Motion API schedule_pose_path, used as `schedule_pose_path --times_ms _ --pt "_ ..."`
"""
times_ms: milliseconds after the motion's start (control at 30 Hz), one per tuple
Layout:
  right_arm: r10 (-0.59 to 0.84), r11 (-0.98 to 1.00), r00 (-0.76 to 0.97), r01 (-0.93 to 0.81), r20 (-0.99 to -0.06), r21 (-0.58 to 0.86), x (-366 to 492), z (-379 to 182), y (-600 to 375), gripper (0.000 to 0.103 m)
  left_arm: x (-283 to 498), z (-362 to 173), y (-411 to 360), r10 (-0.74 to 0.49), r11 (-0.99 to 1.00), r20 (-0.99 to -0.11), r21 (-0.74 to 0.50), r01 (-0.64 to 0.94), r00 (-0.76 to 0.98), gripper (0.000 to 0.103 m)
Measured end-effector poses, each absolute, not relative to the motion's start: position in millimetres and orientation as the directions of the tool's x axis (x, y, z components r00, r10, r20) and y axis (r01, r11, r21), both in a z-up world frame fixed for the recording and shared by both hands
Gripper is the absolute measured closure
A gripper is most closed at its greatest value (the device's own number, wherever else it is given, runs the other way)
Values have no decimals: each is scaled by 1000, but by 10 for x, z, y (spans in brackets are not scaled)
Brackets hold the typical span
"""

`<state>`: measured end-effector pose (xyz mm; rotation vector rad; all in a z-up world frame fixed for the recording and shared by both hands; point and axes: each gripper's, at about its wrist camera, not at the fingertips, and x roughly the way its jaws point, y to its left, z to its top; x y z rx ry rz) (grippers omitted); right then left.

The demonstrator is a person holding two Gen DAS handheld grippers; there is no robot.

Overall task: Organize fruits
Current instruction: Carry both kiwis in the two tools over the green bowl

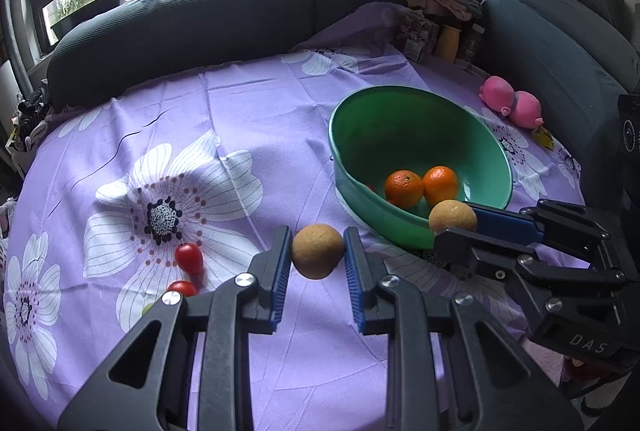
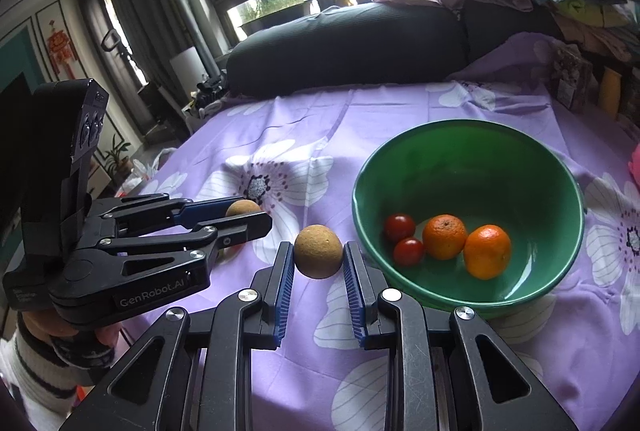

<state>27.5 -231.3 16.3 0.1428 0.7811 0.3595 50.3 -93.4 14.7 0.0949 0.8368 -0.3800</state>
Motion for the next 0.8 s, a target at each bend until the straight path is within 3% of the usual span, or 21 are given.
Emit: schedule_pose_path --times_ms 500,800 --pt "236 967 711 -106 -662 231 413 113 -2909 76 859 97 -1590 -362 877 -747 -68 476 558 77" --pt "190 978 692 -71 -697 196 564 27 -3019 76 1046 -107 -1785 -342 870 -781 -52 491 522 77"
